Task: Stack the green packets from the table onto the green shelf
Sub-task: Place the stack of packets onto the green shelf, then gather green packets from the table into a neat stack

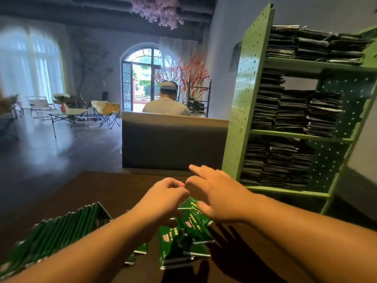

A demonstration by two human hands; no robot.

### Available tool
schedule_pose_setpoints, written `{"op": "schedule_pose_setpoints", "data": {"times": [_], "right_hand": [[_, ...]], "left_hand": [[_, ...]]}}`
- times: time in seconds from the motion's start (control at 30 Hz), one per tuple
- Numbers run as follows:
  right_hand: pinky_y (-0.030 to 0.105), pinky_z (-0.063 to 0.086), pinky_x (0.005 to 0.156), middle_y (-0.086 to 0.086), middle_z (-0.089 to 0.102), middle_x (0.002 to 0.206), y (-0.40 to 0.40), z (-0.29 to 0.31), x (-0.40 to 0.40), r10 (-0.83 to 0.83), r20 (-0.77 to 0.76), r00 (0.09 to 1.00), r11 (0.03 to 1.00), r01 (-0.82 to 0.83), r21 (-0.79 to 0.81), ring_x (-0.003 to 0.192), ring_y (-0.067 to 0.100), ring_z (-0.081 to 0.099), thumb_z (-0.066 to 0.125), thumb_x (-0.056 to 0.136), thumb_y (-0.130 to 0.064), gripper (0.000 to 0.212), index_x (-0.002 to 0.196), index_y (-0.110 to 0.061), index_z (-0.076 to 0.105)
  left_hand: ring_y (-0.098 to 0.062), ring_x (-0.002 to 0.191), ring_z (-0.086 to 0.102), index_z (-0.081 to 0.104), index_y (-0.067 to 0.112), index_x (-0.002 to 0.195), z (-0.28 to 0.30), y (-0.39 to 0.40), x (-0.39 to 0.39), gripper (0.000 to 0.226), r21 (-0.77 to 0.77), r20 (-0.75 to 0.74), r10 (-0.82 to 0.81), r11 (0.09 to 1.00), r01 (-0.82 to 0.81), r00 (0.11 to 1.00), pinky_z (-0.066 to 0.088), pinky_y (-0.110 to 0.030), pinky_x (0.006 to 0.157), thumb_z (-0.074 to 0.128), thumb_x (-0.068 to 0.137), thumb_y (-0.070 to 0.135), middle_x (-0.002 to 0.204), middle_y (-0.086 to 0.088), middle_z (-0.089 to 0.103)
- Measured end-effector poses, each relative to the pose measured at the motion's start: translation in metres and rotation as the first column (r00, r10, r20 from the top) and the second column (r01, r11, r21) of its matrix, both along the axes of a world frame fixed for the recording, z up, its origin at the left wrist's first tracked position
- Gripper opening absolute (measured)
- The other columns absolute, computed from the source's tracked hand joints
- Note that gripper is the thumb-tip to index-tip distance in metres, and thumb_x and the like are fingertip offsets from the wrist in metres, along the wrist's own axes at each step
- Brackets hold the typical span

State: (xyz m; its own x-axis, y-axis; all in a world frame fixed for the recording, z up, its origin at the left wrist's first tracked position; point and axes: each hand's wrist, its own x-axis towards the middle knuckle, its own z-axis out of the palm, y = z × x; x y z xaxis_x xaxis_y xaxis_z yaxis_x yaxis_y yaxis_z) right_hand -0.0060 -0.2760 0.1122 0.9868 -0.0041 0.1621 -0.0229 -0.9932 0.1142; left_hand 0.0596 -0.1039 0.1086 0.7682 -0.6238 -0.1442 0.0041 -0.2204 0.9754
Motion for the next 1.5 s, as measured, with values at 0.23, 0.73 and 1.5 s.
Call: {"op": "schedule_pose_setpoints", "data": {"times": [0.23,0.73,1.5], "right_hand": [[0.059,0.023,0.121,0.002,-0.037,0.162,0.012,-0.086,0.052,-0.197,-0.447,0.873,0.924,0.317,0.212,0.15,0.053,0.006,0.061,0.08,-0.077,0.098,0.154,-0.058,-0.001],[0.034,0.032,0.116,-0.007,0.032,0.164,0.045,-0.111,0.046,-0.086,-0.317,0.944,0.757,0.269,0.595,0.149,0.022,0.033,0.047,0.089,-0.048,0.073,0.154,-0.056,0.016],[0.042,0.058,0.088,0.001,0.068,0.104,-0.016,-0.118,0.071,-0.551,-0.361,0.752,0.696,0.653,0.298,0.098,0.024,0.065,0.082,0.071,-0.051,0.05,0.106,-0.021,0.064]], "left_hand": [[-0.027,0.095,0.062,0.063,0.02,0.109,-0.048,0.016,0.02,0.014,0.098,-0.181,0.174,0.983,-0.159,0.968,0.058,-0.039,0.064,0.06,0.096,0.017,0.112,-0.009,0.059],[-0.029,0.07,0.065,0.051,0.001,0.137,-0.103,-0.003,0.017,0.052,-0.088,-0.558,0.242,0.934,-0.346,0.794,0.053,-0.035,0.057,0.065,0.088,0.009,0.099,-0.021,0.066],[-0.021,0.085,0.073,0.057,0.03,0.091,-0.112,0.018,0.017,0.046,-0.076,-0.113,0.381,0.917,-0.391,0.917,0.064,-0.044,0.076,0.065,0.084,-0.015,0.093,-0.001,0.073]]}}
